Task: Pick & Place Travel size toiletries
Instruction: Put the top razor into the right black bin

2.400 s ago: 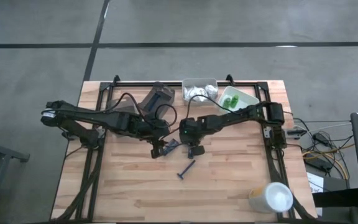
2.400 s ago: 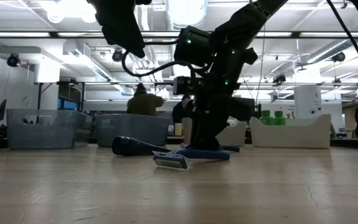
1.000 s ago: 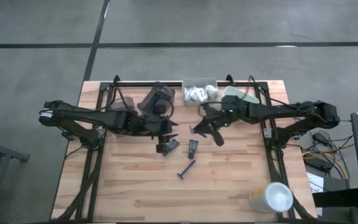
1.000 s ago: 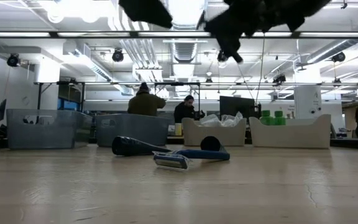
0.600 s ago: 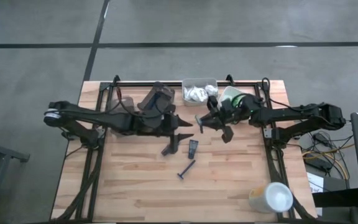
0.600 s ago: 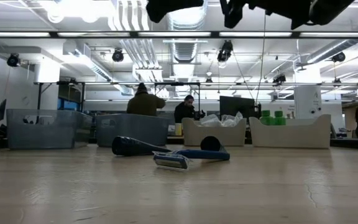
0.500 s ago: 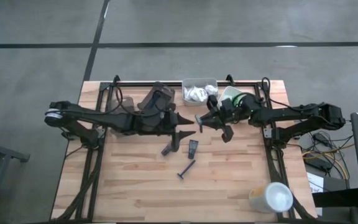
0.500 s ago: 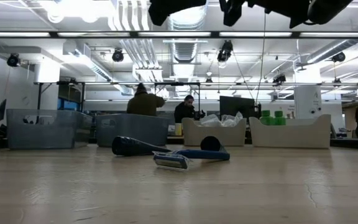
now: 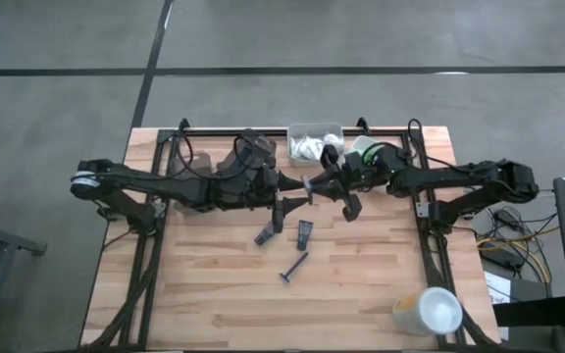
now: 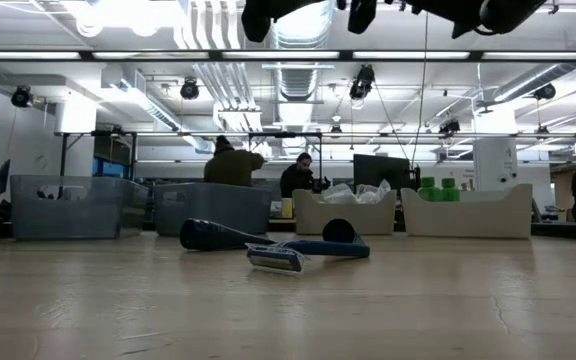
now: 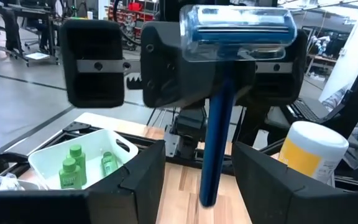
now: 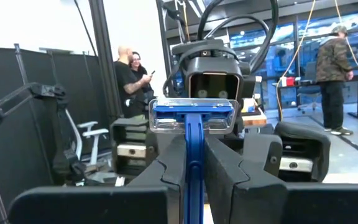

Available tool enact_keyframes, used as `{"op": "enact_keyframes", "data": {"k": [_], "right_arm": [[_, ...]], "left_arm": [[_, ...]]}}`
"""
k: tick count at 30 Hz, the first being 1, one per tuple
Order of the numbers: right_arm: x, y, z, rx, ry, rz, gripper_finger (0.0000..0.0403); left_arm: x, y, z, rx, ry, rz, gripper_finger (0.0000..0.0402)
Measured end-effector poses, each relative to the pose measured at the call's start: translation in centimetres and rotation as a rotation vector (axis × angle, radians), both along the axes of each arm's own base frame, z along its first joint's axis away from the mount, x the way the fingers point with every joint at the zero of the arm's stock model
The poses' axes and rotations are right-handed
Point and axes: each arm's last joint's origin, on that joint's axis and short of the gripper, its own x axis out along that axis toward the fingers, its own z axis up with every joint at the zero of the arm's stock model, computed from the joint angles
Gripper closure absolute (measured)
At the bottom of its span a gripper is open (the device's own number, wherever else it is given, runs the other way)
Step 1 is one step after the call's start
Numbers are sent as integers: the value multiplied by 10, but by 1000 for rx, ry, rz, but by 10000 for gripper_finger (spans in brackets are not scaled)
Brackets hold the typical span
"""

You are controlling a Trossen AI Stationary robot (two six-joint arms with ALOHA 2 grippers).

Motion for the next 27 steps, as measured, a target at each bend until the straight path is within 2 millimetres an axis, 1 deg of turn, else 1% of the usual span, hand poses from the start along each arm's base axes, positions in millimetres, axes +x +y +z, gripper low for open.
{"op": "enact_keyframes", "data": {"k": [7,9,12,15,20,21,27], "right_arm": [[24,-4,-1,-24,15,-6,374],[29,-4,-1,-25,17,1,374],[35,-5,1,-28,15,10,374],[37,-5,4,-30,8,13,374],[35,-5,4,-35,6,9,373],[34,-5,3,-34,8,9,373],[34,-5,2,-27,13,7,371]], "left_arm": [[0,0,0,-16,-5,0,216],[0,0,0,-28,-5,0,227],[0,0,-1,-31,5,6,257],[0,0,-2,-30,20,7,296],[0,0,-3,-21,28,8,369],[0,0,-3,-16,29,9,376],[0,1,-3,-13,32,25,372]]}}
